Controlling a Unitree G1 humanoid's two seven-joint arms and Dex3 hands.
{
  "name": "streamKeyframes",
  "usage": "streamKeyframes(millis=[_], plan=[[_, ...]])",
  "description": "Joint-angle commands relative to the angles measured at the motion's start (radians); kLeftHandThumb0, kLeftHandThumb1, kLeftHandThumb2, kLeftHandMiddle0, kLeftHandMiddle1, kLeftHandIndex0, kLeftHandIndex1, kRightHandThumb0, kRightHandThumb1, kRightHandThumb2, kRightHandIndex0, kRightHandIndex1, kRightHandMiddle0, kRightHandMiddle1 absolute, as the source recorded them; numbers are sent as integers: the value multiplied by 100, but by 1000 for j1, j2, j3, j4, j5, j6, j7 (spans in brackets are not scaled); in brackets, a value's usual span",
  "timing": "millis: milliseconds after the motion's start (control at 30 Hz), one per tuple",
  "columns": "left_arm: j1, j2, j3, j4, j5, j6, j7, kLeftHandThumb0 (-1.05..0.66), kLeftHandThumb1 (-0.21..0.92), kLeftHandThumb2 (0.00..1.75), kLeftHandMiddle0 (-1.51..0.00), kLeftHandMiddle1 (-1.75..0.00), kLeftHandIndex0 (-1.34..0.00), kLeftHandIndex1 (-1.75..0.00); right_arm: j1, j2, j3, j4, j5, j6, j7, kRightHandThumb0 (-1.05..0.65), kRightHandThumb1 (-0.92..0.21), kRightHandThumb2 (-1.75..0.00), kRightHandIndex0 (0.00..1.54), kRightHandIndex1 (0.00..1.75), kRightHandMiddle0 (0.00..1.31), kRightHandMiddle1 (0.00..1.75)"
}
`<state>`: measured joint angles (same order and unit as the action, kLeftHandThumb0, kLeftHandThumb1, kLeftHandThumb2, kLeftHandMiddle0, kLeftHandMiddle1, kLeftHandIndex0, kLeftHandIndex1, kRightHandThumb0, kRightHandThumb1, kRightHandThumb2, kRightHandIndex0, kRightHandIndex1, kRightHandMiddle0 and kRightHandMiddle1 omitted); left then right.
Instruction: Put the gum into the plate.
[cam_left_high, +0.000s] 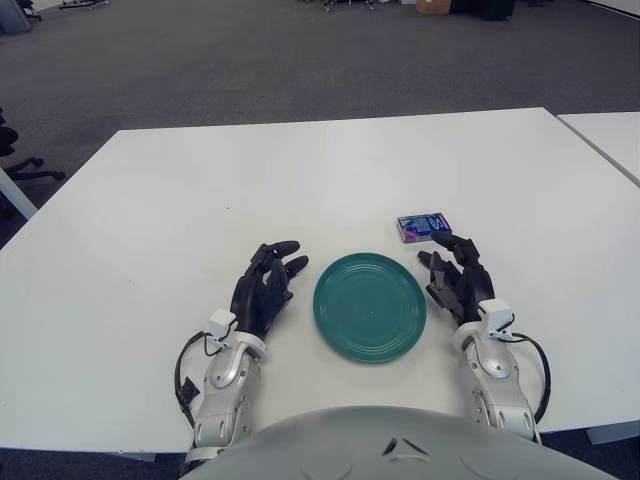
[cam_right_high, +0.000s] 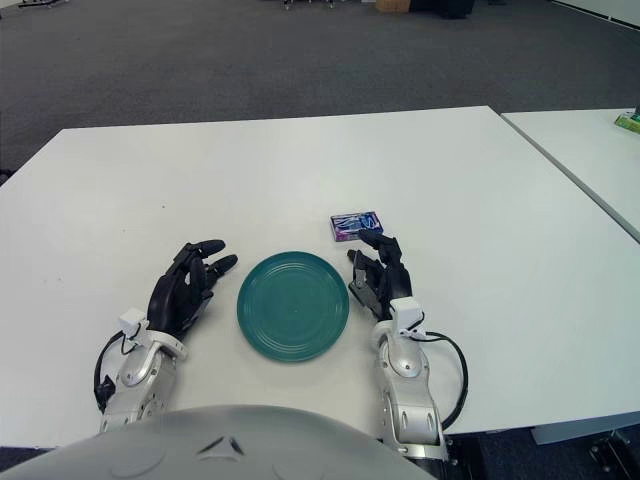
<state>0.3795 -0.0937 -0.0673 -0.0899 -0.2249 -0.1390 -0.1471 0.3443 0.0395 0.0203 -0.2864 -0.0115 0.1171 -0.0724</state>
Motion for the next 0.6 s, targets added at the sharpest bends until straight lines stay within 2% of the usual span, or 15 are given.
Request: streamKeyframes(millis=[0,67,100,167,300,400,467,567], plan=[[-8,-3,-3,16,5,12,3,-79,92,74,-48,-76,-39,-115,-90,-60,-57,-145,26,111,28,-52,-92,-79,48,54,14,99],[-10,-5,-4,19,7,11,4,-78,92,74,-48,-76,-39,-115,-135,-92,-83,-213,25,161,42,-52,-92,-77,47,55,14,99],[-11,-6,-4,22,9,10,5,-78,92,74,-48,-76,-39,-115,-155,-117,-82,-243,-7,155,48,-52,-92,-76,47,55,13,99],[-12,-7,-5,24,10,9,4,-78,92,74,-48,-76,-39,-115,-185,-190,-72,-238,-111,75,55,-54,-92,-73,46,55,12,99],[-18,-9,-5,30,11,9,4,-78,92,74,-48,-76,-40,-115,-226,-279,-68,-236,-229,20,59,-57,-92,-69,43,54,9,99],[-25,-13,-7,41,13,7,5,-79,92,75,-47,-75,-40,-115,-288,-393,-71,-197,-374,-28,57,-59,-92,-67,41,49,6,100],[-28,-15,-8,46,15,6,6,-79,92,75,-46,-75,-40,-115,-316,-429,-70,-169,-426,-45,55,-61,-92,-66,38,47,5,99],[-34,-20,-11,52,17,4,7,-79,92,76,-45,-74,-40,-115,-392,-487,-35,-95,-548,-45,51,-64,-92,-64,37,41,2,99]])
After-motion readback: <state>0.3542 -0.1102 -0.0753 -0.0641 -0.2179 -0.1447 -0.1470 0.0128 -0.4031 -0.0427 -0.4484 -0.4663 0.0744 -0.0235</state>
